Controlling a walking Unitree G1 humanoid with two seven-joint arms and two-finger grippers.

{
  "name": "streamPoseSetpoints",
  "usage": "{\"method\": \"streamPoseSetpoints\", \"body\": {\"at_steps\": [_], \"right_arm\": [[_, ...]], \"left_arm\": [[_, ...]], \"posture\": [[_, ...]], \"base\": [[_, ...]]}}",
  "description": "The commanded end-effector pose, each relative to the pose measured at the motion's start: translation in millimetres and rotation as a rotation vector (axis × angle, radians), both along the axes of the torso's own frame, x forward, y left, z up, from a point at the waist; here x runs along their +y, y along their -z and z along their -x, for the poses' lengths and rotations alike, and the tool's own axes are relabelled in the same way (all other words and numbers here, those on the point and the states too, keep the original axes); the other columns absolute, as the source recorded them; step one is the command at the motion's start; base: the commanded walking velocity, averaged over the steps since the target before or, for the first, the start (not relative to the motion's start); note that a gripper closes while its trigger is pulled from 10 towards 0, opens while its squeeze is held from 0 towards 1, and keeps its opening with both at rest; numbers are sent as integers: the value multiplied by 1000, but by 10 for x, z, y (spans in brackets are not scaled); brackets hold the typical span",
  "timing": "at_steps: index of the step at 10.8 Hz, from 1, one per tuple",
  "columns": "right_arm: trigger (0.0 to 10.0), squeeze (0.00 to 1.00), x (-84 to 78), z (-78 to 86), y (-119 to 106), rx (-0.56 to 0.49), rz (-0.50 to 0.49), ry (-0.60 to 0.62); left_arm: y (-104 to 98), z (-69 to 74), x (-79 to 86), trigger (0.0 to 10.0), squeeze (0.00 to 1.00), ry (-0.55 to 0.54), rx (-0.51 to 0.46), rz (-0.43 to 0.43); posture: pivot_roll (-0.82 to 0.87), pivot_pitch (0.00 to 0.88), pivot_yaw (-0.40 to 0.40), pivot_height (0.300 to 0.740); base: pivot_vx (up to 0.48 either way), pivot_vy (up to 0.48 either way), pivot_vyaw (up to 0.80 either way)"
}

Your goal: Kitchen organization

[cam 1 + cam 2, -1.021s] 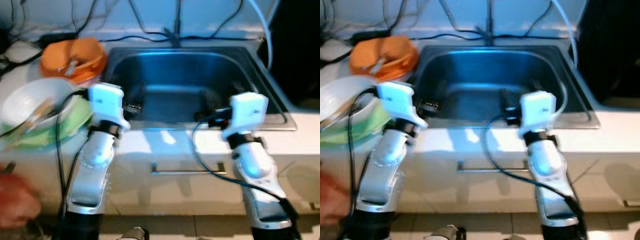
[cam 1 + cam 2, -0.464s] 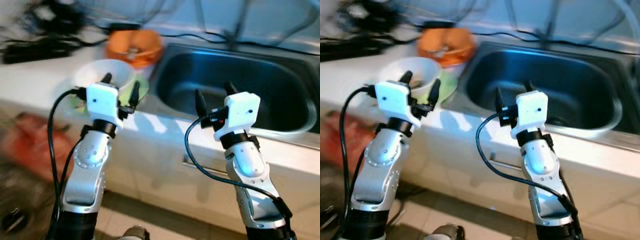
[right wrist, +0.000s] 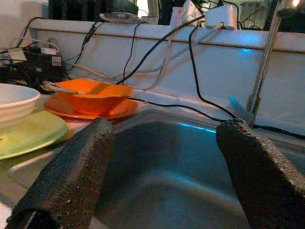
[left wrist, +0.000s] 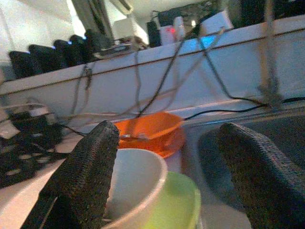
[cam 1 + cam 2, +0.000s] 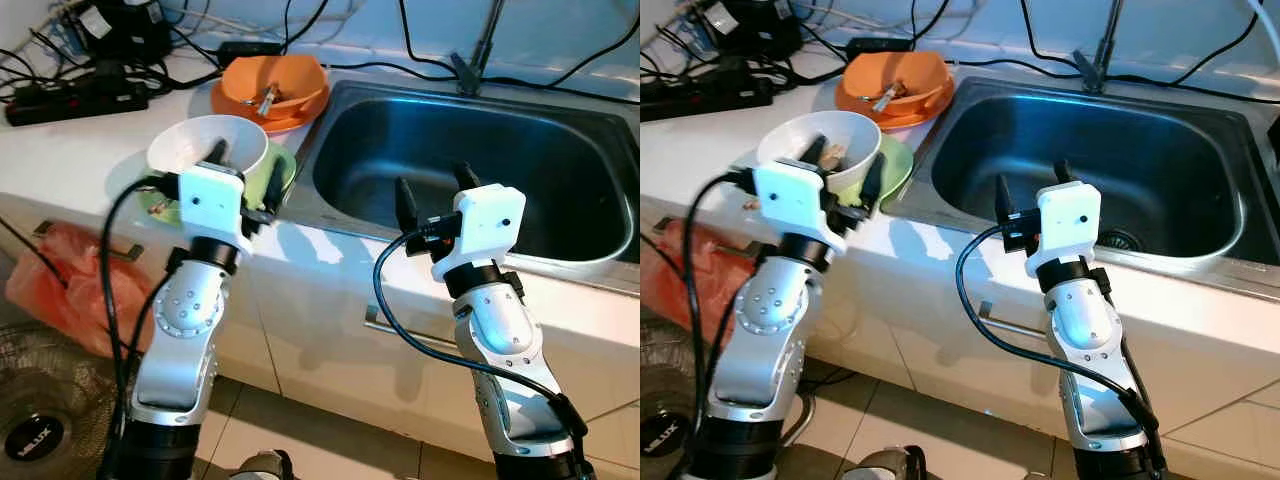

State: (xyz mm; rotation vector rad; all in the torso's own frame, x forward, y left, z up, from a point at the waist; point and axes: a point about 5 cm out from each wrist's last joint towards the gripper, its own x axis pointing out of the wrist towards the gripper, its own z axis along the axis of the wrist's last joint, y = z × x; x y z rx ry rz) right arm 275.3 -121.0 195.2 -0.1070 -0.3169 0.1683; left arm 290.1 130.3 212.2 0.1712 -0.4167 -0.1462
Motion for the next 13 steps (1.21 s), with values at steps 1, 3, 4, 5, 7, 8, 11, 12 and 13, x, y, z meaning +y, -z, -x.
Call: {"method": "streamPoseSetpoints", "body": {"at_steps": [1, 3, 4, 5, 7, 8, 11, 12, 13], "right_arm": [[10000, 0, -17, -11, 42, 17, -4, 8], [10000, 0, 0, -30, 58, 25, -7, -8], [10000, 0, 15, -39, 64, 35, -16, -34], [10000, 0, -16, -46, 63, 41, -11, -47], [10000, 0, -91, -59, 79, 45, -5, -27], [10000, 0, -96, -61, 79, 44, -1, -23], [10000, 0, -95, -58, 101, 51, 3, -25], [10000, 0, -108, -53, 111, 57, 3, -26], [10000, 0, -110, -34, 144, 76, 10, -50]], "left_arm": [[-57, 14, 89, 10000, 0, -55, -40, -6], [-64, 40, 141, 10000, 0, -79, -63, -24], [-44, 49, 137, 10000, 0, -84, -63, -28], [-60, 51, 116, 10000, 0, -81, -72, -32], [-178, 69, 55, 10000, 0, -51, -142, -72], [-213, 74, 37, 10000, 0, -47, -157, -78], [-174, 83, 95, 10000, 0, -75, -146, -83], [-166, 97, 142, 10000, 0, -95, -146, -97], [-159, 118, 199, 10000, 0, -127, -144, -111]], "posture": [[41, 84, 26, 740], [45, 75, 24, 740], [46, 67, 24, 740], [46, 65, 24, 740], [41, 59, 25, 740], [40, 59, 24, 740], [39, 61, 25, 740], [39, 61, 25, 740], [42, 63, 24, 740]], "base": [[0, 0, 0], [0, 0, 0], [0, 0, 0], [0, 0, 0], [0, 0, 0], [0, 0, 0], [0, 0, 0], [0, 0, 0], [0, 0, 0]]}}
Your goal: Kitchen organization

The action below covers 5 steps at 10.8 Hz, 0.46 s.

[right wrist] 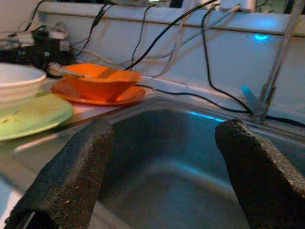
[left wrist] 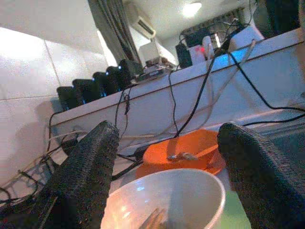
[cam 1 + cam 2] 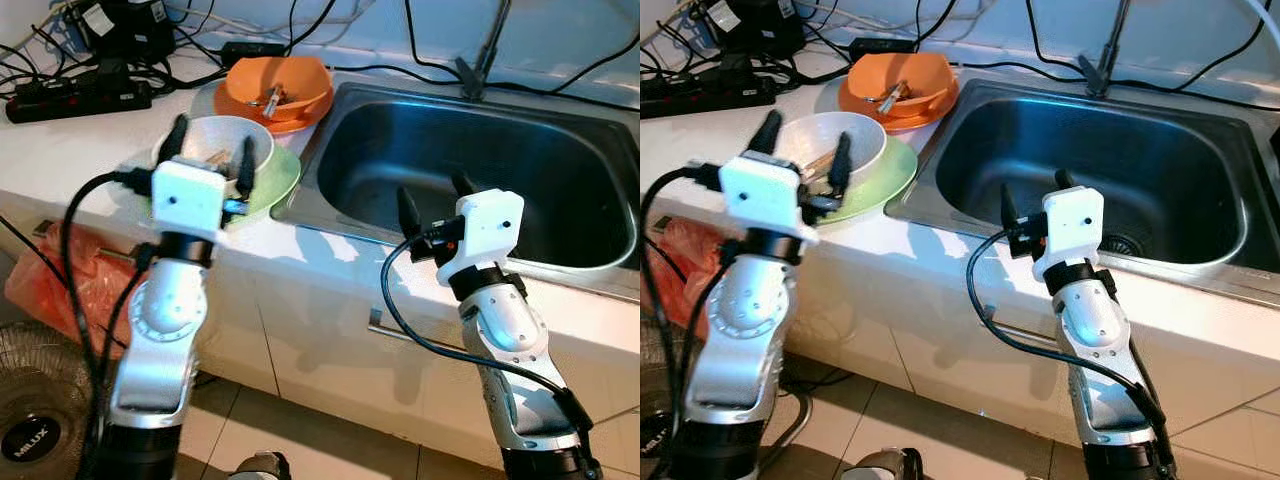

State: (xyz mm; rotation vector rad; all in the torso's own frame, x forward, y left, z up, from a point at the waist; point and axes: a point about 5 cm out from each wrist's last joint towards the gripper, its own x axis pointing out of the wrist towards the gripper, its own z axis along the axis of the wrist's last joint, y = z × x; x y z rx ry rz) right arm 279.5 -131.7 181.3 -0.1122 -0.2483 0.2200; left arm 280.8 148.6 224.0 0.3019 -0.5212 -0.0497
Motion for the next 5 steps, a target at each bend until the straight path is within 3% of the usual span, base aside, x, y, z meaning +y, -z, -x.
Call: {"method": "streamPoseSetpoints", "body": {"at_steps": [1, 5], "right_arm": [[10000, 0, -10, 28, 25, 12, 5, -15], [10000, 0, 7, 19, 46, 28, -2, -39]], "left_arm": [[-30, 38, 34, 10000, 0, -22, -18, -13], [101, 6, 106, 10000, 0, -62, 49, 18]], "posture": [[44, 66, 23, 740], [47, 66, 25, 740]], "base": [[0, 0, 0], [0, 0, 0]]}}
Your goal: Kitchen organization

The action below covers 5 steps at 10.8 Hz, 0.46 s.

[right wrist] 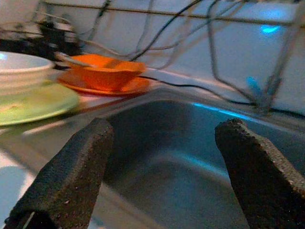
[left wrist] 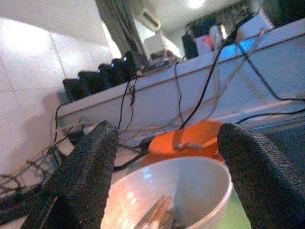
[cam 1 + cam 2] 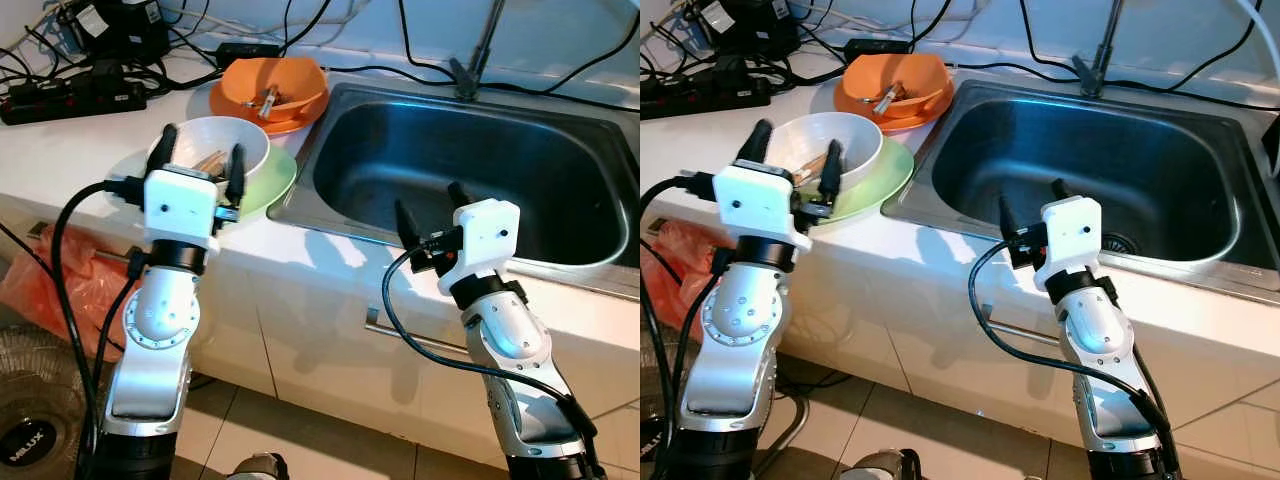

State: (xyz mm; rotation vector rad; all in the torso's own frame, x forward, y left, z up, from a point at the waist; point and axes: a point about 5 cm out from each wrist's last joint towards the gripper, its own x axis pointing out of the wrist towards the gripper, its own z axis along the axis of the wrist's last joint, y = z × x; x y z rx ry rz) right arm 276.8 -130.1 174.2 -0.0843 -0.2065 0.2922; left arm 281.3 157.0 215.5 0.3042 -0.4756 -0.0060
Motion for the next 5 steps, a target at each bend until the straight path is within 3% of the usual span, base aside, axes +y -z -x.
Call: {"method": "streamPoseSetpoints", "body": {"at_steps": [1, 5], "right_arm": [[10000, 0, 59, 12, 15, 37, -26, -73], [10000, 0, -26, 32, 25, 53, 2, -118]], "left_arm": [[59, -28, 53, 10000, 0, -28, 33, 21], [52, -93, 70, 10000, 0, -32, 41, 45]], "posture": [[47, 66, 27, 740], [37, 67, 32, 740]], "base": [[0, 0, 0], [0, 0, 0]]}}
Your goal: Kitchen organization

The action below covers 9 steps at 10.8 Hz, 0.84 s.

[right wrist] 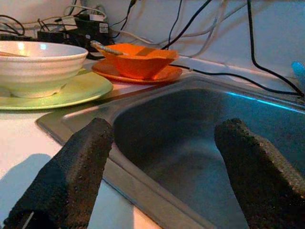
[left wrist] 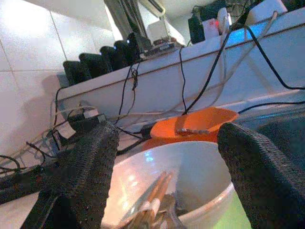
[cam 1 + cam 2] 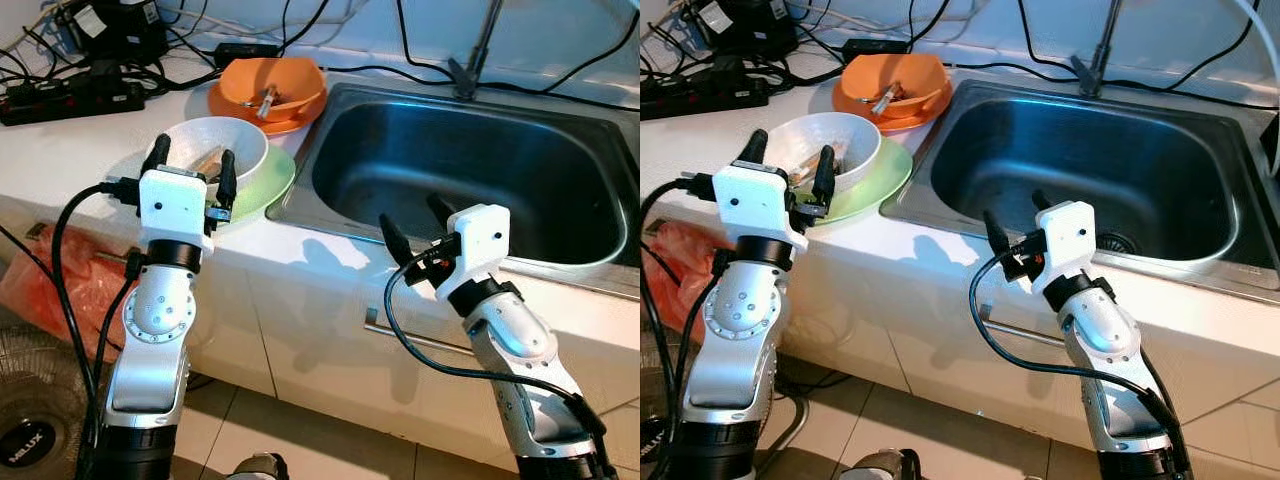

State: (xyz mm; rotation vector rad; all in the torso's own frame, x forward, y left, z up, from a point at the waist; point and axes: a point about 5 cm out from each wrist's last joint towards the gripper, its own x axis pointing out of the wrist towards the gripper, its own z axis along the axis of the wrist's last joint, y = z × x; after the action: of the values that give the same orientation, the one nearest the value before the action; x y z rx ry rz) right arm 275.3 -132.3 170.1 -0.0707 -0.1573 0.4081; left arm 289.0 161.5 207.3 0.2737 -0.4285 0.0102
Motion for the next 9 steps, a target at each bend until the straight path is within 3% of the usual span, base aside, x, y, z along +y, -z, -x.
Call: {"method": "streamPoseSetpoints", "body": {"at_steps": [1, 6, 9], "right_arm": [[10000, 0, 18, 29, -17, 1, -11, -17], [10000, 0, 85, 55, 1, 1, -15, -42], [10000, 0, 127, 70, 7, 1, -16, -57]], "left_arm": [[-42, -33, 20, 10000, 0, -11, -7, 20], [-116, -64, -1, 10000, 0, 5, -10, 53], [13, -82, -7, 10000, 0, 27, 67, 99]], "posture": [[38, 66, 33, 740], [39, 64, 33, 740], [41, 65, 36, 740]], "base": [[0, 0, 0], [0, 0, 0], [0, 0, 0]]}}
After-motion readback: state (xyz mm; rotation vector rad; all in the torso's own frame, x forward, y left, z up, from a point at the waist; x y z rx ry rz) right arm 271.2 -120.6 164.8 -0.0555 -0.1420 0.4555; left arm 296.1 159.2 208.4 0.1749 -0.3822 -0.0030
